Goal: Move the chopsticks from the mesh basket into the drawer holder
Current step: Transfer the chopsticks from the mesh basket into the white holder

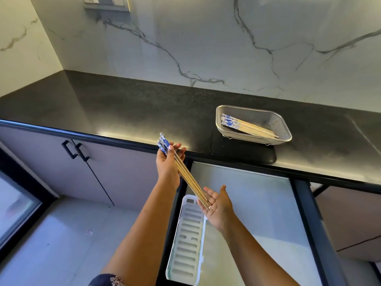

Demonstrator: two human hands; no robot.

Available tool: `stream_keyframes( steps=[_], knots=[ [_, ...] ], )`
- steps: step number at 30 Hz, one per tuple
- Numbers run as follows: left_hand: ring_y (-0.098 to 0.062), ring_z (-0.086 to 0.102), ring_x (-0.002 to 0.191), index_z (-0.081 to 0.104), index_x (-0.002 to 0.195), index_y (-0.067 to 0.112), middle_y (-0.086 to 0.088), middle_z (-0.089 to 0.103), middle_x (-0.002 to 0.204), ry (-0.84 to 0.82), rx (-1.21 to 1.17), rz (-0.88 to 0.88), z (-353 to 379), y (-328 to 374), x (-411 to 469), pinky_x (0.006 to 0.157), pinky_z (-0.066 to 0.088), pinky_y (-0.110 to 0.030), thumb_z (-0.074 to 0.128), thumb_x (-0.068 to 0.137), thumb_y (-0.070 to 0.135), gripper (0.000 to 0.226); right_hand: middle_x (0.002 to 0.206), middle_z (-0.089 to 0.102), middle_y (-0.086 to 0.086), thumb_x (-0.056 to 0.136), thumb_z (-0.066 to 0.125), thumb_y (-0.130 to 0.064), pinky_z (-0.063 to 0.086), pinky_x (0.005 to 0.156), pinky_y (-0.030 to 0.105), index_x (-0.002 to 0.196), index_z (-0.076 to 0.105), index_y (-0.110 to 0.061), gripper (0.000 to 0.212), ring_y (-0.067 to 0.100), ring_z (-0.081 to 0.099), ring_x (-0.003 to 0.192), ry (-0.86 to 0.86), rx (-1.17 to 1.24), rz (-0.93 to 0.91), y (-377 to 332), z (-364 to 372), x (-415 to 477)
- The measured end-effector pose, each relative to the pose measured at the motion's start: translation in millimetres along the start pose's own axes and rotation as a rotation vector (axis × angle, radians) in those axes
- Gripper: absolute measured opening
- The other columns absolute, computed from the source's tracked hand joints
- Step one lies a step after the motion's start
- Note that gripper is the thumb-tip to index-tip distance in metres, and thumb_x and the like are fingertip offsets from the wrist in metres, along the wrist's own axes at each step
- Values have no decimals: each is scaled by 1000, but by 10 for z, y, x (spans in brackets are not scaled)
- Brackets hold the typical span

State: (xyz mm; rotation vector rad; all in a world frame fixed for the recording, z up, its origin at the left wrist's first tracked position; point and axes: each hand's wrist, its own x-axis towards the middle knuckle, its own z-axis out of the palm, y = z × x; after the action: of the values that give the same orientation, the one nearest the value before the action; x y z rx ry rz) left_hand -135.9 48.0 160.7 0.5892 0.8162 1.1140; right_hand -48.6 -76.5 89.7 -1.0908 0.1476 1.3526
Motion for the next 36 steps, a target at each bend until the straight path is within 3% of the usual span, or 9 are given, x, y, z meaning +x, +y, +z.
stream_keyframes(
  steps=[6, 12, 17, 19, 22, 25, 31, 34, 36],
  knots=[
    [-10, 72, 75, 54, 94, 19, 7, 72, 76, -65, 47, 85, 69, -227, -182, 74, 54, -24, 39, 101, 18, 17, 144, 46, 19, 96, 19, -63, 30, 113, 41, 141, 40, -1, 80, 34, 46, 132, 95, 203, -97, 21, 99, -51],
    [-12, 72, 77, 51, 99, 20, 3, 73, 76, -103, 93, -4, 95, -357, -274, 75, 53, -27, 40, 101, 21, 11, 136, 51, 23, 98, 21, -58, 34, 113, 41, 138, 43, 2, 75, 34, 51, 127, 83, 123, -107, 5, 84, -40],
    [-12, 72, 78, 50, 98, 20, -3, 69, 82, -72, 111, 17, 9, -328, -254, 75, 54, -26, 39, 101, 19, 12, 79, 67, 15, 91, 52, -53, 57, 59, 26, 101, 66, 0, 56, 17, 63, 62, -9, -219, -61, 62, 31, -115],
    [-12, 72, 78, 50, 97, 19, -3, 68, 83, -19, 80, 16, -64, -302, -226, 80, 55, -28, 38, 101, 19, 13, 75, 71, 12, 86, 61, -51, 56, 53, 22, 96, 68, -2, 50, 15, 62, 59, 0, -293, -16, 53, -17, -165],
    [-17, 69, 86, 49, 106, 15, -1, 68, 83, 75, -36, -8, -148, -274, -173, 96, 51, -40, 39, 101, 21, 13, 70, 67, 13, 78, 66, -48, 55, 54, 20, 91, 62, 2, 52, 14, 61, 56, 64, -59, -30, 117, -71, -194],
    [-17, 69, 92, 44, 121, 8, 0, 68, 88, 137, -88, -12, -152, -279, -160, 98, 49, -41, 37, 102, 23, 25, 89, 65, 19, 82, 58, -59, 59, 66, 30, 112, 57, 8, 73, 22, 65, 76, 31, 144, 40, 346, -21, -216],
    [-14, 69, 90, 38, 131, 6, 1, 69, 90, 262, -189, -14, -203, -248, -135, 81, 55, -30, 38, 102, 27, 36, 126, 64, 9, 62, 31, -91, 43, 94, 45, 133, 51, -23, 100, 27, 51, 123, -192, 178, 19, 415, 217, -244],
    [-18, 65, 105, 39, 124, 9, 4, 68, 97, 225, -189, -30, -222, -280, -168, 85, 52, -31, 37, 102, 28, 29, 147, 45, 3, 74, 29, -85, 32, 107, 52, 144, 38, -29, 90, 27, 38, 137, -188, 22, 33, 445, 439, -251],
    [-15, 62, 108, 42, 116, 13, 7, 68, 102, 166, -177, -83, -219, -351, -233, 94, 49, -39, 37, 102, 28, 22, 145, 49, 5, 86, 36, -71, 36, 108, 48, 134, 51, -22, 70, 26, 45, 133, -126, 83, 2, 417, 617, -236]
  ],
)
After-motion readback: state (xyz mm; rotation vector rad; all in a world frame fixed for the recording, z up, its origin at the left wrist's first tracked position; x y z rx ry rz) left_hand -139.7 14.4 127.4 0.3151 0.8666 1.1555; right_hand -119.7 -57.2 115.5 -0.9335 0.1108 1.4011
